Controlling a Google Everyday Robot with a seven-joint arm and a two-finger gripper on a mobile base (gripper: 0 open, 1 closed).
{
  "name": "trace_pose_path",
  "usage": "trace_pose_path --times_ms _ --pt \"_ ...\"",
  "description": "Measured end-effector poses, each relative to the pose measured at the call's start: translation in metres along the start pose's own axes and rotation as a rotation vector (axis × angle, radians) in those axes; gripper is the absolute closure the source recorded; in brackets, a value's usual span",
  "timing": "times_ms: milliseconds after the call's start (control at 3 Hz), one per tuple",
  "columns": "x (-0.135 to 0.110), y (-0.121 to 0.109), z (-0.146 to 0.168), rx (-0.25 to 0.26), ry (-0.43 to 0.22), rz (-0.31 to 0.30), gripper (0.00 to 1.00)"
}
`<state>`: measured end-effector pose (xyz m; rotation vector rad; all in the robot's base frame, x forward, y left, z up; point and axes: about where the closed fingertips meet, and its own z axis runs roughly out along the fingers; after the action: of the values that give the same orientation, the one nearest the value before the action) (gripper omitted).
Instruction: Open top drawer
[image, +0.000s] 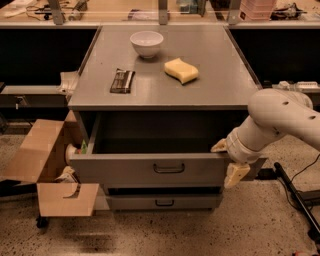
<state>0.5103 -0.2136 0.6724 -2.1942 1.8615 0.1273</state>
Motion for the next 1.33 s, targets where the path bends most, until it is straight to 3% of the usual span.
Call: trace_pose_path --times_ms 333,1000,1333 --pt "0.005 0.015 0.003 -0.017 -0.007 0.022 0.49" --pt "0.005 0.037 -0.025 0.034 -0.007 0.035 0.96" --pt "0.005 0.037 -0.024 0.034 -0.007 0.035 0.00"
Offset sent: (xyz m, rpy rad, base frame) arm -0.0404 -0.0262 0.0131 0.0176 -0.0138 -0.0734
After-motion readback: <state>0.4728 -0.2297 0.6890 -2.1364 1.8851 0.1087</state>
